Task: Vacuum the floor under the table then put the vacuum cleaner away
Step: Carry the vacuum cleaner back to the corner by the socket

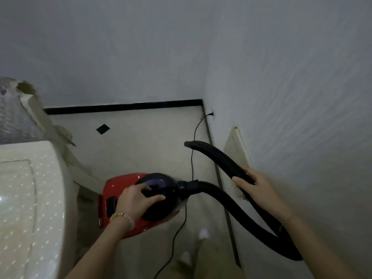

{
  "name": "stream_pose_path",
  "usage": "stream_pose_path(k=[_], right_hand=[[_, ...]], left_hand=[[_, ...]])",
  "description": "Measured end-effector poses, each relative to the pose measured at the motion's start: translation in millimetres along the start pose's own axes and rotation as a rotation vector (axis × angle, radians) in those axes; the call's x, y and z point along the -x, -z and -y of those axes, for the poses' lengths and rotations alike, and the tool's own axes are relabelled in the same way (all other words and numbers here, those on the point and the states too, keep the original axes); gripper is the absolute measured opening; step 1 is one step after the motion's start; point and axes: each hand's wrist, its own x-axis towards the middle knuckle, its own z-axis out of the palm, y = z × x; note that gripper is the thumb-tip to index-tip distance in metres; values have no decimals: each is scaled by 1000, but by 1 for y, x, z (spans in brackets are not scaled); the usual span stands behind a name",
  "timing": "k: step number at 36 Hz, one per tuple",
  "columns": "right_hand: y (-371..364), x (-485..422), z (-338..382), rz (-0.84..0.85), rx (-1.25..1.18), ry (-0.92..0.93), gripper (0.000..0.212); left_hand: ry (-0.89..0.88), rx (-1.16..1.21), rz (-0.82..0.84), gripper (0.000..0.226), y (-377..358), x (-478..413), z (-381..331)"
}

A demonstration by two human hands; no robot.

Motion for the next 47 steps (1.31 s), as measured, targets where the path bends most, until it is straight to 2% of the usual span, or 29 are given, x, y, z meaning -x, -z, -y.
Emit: stream_pose_path(k=[8, 14, 24, 37, 47], right_hand=[[12, -139, 21, 78, -20, -21, 27], [26, -240, 50, 115, -34, -37, 20], [42, -364, 92, 80, -61, -65, 20], [12, -462, 112, -136, -155, -236, 18], [-6, -460, 105, -357, -257, -391, 17]], left_hand=[[54, -6, -13, 43, 14, -118, -28], [146, 13, -31, 47, 28, -198, -51], [124, -8, -18, 51, 55, -329, -78], [-62, -163, 278, 47, 76, -520, -92], [-290, -388, 508, 44, 71, -611, -118]])
